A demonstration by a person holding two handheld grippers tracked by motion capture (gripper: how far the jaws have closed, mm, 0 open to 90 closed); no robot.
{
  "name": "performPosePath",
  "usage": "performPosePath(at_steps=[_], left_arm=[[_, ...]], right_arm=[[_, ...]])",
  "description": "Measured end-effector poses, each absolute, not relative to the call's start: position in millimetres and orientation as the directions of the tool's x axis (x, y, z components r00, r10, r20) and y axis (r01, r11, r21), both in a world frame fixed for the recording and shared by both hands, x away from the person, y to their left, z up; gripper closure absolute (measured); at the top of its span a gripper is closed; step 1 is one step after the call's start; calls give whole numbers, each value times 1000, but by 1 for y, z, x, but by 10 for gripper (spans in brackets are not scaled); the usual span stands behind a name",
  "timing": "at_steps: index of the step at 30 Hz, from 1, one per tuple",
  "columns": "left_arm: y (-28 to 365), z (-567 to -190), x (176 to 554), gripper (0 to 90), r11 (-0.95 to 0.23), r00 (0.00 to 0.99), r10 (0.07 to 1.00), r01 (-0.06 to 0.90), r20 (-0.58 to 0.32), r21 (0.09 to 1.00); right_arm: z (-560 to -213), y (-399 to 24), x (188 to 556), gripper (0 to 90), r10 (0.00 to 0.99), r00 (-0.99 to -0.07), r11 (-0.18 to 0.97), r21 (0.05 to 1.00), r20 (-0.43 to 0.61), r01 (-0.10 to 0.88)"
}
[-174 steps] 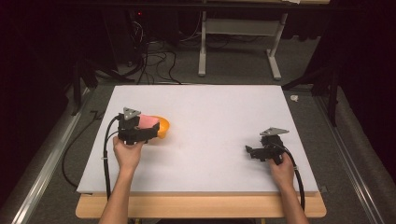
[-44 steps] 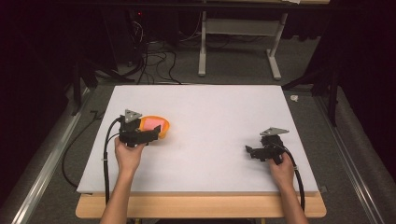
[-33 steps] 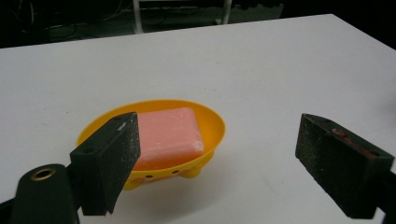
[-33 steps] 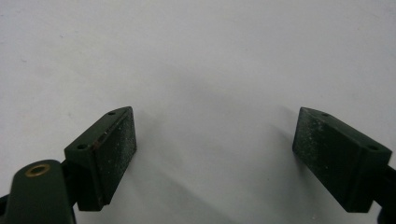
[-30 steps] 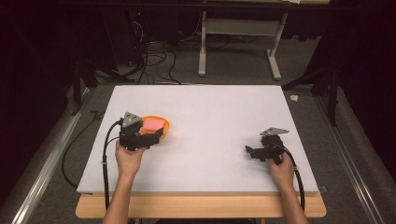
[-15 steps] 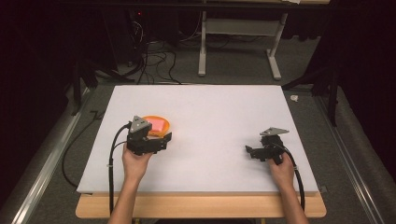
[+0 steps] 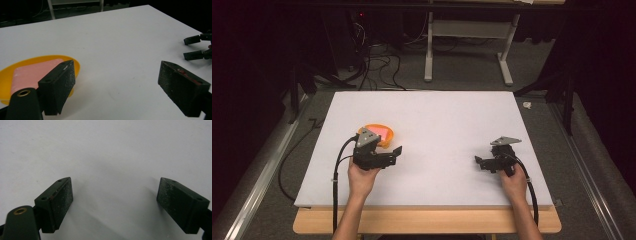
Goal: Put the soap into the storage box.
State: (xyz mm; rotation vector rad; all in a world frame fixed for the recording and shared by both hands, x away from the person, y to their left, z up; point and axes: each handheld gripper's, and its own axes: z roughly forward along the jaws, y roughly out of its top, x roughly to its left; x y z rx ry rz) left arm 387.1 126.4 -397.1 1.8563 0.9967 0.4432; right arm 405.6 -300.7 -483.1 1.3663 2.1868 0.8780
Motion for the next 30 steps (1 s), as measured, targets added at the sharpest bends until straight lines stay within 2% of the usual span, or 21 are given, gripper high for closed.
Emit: performPosePath(at_steps=[30], left_arm=[[97,-417,385,151,-273,659,744,451,-110,850]], right_arm=[[-483,-301,406,142,901,-434,322,698,-17,640]])
